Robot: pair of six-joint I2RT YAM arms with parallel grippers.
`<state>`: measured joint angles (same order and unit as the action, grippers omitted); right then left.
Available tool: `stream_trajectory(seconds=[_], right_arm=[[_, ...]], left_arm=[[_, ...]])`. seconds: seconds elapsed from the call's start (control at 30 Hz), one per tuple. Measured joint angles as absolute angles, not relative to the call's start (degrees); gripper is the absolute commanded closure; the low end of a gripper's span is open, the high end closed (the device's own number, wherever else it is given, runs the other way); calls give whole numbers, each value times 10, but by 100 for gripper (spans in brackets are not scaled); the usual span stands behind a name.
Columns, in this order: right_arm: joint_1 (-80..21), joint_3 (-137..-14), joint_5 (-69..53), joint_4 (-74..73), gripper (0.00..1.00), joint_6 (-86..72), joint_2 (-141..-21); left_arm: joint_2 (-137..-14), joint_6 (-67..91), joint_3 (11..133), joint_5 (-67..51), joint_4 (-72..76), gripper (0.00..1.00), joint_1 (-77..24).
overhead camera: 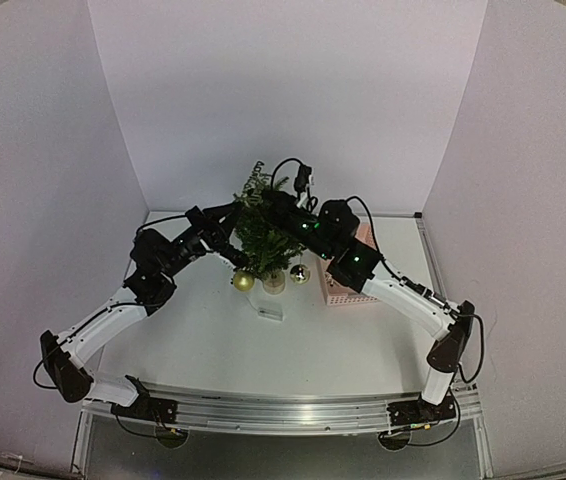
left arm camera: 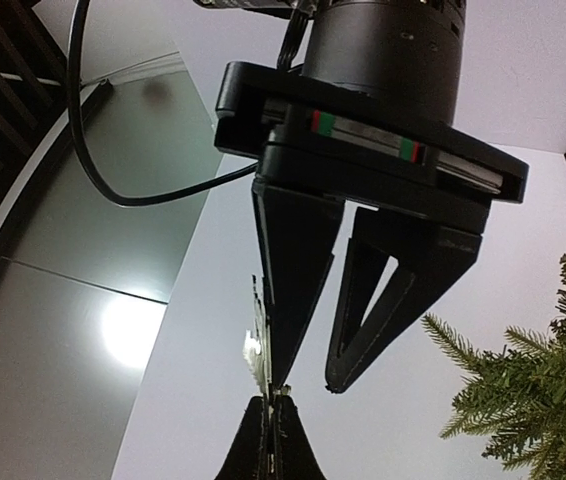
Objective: Decorate the small christmas tree
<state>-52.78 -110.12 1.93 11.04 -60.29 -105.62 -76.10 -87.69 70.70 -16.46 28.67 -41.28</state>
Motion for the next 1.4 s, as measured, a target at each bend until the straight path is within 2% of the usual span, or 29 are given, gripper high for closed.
stream_trajectory(seconds=[0.43,0.77,0.83,0.93,1.03,1.2,1.4], right_arm=[[-528,-1058,26,137,65,-605,-1054],[-528,-1014,46,137,57,-578,-1019],[-527,-1016,48,119,53,-555,-1012],[-525,-1030,54,59,35,-497,-1000],[-521,-1050,59,-15,29,-421,-982],[-497,-1037,45,-104,23,-325,-916],[-439,-1002,-3,-168,23,-285,-847]], left_arm=[[-786,-863,745,-135,297,100,-413],[-789,-762,830,-66,200,100,-413],[-793,-710,869,-53,135,100,-412],[-801,-608,940,-45,34,100,-410],[-802,-478,1008,-52,-68,100,-406],[-801,-272,1069,-118,-203,100,-373],[-829,-43,1093,-295,-288,100,-261]])
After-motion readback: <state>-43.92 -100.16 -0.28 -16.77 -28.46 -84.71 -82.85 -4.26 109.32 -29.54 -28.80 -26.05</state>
